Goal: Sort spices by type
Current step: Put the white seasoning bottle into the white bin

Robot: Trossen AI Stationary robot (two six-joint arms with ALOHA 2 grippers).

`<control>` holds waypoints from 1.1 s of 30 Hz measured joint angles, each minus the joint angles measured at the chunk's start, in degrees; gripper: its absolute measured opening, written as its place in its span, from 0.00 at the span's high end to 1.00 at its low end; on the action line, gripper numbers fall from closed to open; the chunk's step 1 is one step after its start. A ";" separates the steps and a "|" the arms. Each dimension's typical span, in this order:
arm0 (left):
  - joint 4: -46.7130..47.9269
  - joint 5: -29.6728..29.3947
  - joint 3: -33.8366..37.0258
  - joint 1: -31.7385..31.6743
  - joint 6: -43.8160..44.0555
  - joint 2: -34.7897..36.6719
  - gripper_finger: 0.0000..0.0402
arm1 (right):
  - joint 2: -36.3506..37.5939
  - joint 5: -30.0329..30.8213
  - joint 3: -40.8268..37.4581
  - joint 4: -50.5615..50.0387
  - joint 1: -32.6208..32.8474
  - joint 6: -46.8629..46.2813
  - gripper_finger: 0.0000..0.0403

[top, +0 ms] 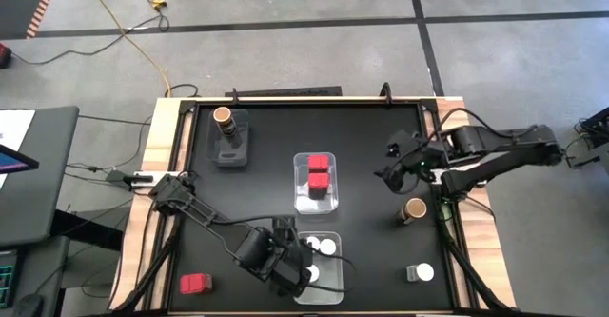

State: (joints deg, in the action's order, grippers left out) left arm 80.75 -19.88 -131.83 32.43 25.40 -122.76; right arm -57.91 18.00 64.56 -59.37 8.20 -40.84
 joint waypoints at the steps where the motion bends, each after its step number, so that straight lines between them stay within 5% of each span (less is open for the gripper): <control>1: 0.57 -0.02 0.00 -0.02 -0.70 0.04 0.35 | -0.56 0.00 0.36 -0.02 0.25 -0.48 0.05; 9: 2.03 0.04 3.76 0.13 -4.63 2.89 0.35 | -6.57 0.02 3.04 -0.12 2.92 -4.08 0.05; 23: -49.14 2.89 70.70 0.02 2.62 45.44 0.35 | -15.50 0.12 9.11 -7.63 3.53 -10.09 0.05; 33: -59.85 -0.61 94.35 -2.01 7.16 67.47 0.35 | -20.22 -0.04 19.19 -30.64 5.33 -29.99 0.05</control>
State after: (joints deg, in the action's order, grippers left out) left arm 20.90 -20.49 -37.48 30.41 32.56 -55.29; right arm -78.13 17.96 83.75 -90.01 13.53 -70.82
